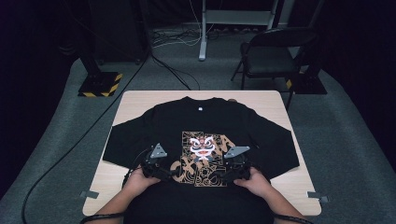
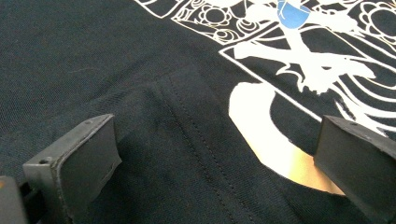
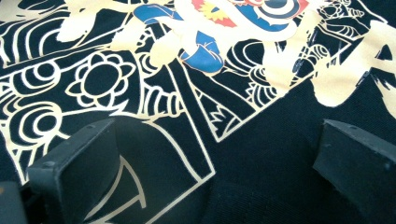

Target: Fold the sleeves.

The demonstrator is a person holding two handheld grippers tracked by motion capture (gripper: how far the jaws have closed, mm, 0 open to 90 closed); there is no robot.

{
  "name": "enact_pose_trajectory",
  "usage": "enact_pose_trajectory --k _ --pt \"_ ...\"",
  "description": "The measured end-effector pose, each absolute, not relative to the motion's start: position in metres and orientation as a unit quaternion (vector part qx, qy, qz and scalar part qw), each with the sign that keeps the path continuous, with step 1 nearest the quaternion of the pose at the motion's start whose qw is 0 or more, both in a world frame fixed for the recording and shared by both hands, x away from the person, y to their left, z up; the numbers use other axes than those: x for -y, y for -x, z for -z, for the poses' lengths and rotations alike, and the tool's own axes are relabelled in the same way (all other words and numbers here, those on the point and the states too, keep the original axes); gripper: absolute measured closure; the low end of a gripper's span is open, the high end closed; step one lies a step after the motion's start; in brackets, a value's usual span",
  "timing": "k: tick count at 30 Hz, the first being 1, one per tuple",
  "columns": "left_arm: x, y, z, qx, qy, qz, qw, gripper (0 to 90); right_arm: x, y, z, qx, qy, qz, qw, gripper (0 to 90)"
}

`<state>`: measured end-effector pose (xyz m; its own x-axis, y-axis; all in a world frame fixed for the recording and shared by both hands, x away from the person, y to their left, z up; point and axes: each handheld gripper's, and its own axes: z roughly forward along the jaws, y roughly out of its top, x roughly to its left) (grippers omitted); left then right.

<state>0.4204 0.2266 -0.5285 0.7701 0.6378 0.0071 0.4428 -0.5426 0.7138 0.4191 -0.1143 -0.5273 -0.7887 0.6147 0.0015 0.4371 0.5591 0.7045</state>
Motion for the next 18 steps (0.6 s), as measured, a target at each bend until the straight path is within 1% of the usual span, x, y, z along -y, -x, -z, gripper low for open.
enact_pose_trajectory --k 18 --pt "-0.2291 -0.4230 0.5272 -0.317 -0.865 -0.120 0.371 1.2 0.1146 -0.4187 0.5275 -0.874 -0.302 -0.361 0.125 0.0"
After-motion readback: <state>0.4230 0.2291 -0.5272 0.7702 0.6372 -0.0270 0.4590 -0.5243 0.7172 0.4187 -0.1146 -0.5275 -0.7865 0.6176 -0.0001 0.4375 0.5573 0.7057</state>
